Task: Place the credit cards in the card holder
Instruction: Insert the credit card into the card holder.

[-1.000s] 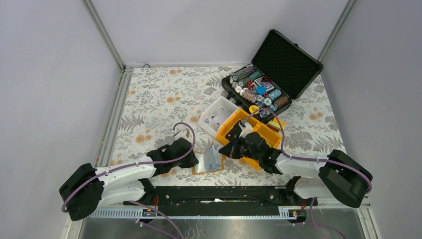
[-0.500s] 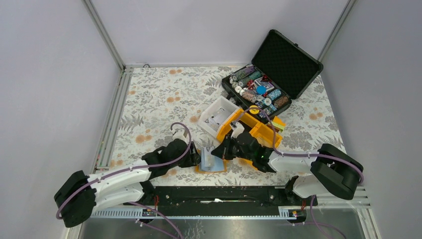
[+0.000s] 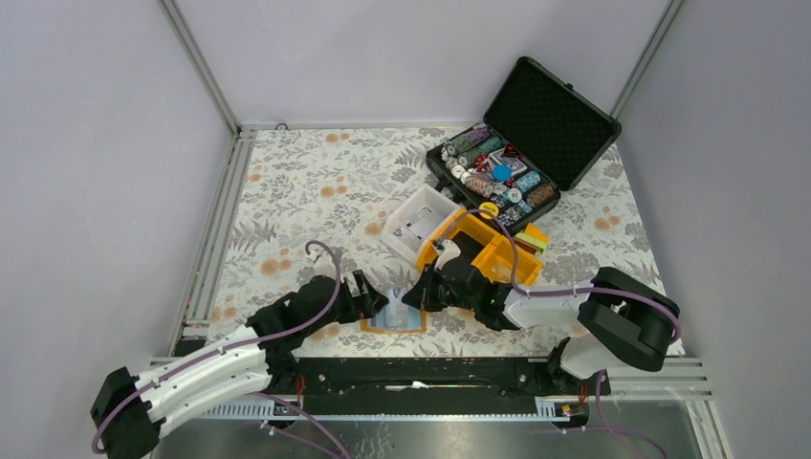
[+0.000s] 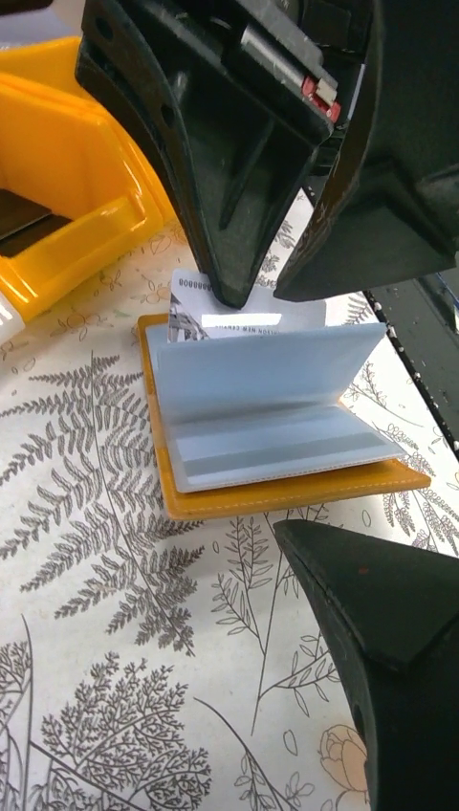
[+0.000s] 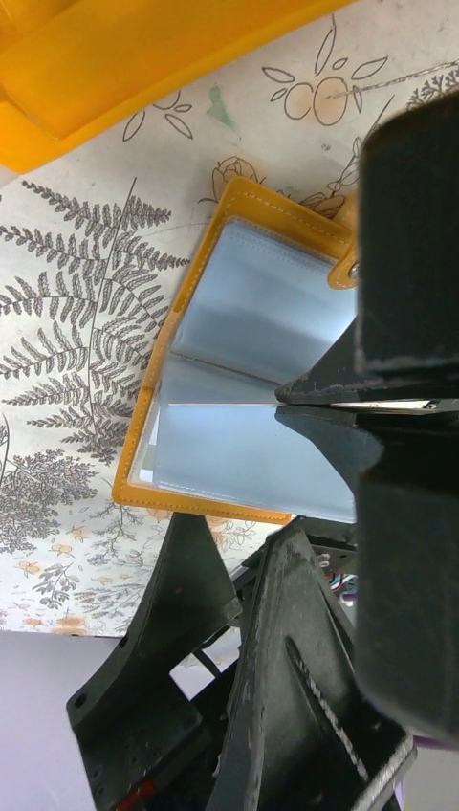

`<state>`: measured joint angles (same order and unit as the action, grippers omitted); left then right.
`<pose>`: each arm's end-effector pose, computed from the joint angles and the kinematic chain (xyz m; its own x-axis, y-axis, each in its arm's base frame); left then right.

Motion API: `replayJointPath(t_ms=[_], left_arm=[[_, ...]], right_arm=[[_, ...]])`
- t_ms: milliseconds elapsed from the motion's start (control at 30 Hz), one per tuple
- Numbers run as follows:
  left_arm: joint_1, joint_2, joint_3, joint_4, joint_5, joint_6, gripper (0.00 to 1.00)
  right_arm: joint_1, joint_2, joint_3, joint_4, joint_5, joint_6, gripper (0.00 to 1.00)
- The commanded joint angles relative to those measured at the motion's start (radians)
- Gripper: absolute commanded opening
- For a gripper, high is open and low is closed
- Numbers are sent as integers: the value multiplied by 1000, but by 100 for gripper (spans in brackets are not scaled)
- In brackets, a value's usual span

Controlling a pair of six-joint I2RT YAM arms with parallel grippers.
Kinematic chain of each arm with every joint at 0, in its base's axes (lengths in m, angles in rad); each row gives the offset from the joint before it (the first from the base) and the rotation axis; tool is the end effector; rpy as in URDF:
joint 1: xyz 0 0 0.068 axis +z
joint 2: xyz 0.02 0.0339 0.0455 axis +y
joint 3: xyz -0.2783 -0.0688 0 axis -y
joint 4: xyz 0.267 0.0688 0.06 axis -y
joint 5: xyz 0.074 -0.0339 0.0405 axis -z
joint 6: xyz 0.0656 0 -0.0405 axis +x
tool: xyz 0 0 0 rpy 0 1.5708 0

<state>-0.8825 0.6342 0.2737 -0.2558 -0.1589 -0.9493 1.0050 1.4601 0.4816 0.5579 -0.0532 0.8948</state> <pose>0.1224 -0.1325 0.1601 -0.7671 -0.3311 -0.5495 0.0978 0.7862 -0.6102 0.1662 0.2682 0.1451 -0.8148 0.1700 -0.5542 -0.3730 0.5782 0.7257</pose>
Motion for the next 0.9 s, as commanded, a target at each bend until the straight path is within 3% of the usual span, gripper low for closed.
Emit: replayJointPath(t_ms=[0, 167, 400, 500, 867], left_arm=[[6, 3, -25, 16, -16, -44, 91], [29, 57, -34, -13, -16, -65, 88], [41, 18, -108, 80, 19, -110, 46], [48, -5, -140, 80, 7, -122, 35], [80, 26, -174, 116, 33, -101, 32]], right_arm=[[23, 17, 57, 10, 47, -15, 0], [34, 29, 70, -11, 69, -21, 0], [37, 11, 54, -16, 100, -10, 0], [37, -34, 32, -38, 139, 3, 0], [35, -22, -26, 53, 138, 116, 0]])
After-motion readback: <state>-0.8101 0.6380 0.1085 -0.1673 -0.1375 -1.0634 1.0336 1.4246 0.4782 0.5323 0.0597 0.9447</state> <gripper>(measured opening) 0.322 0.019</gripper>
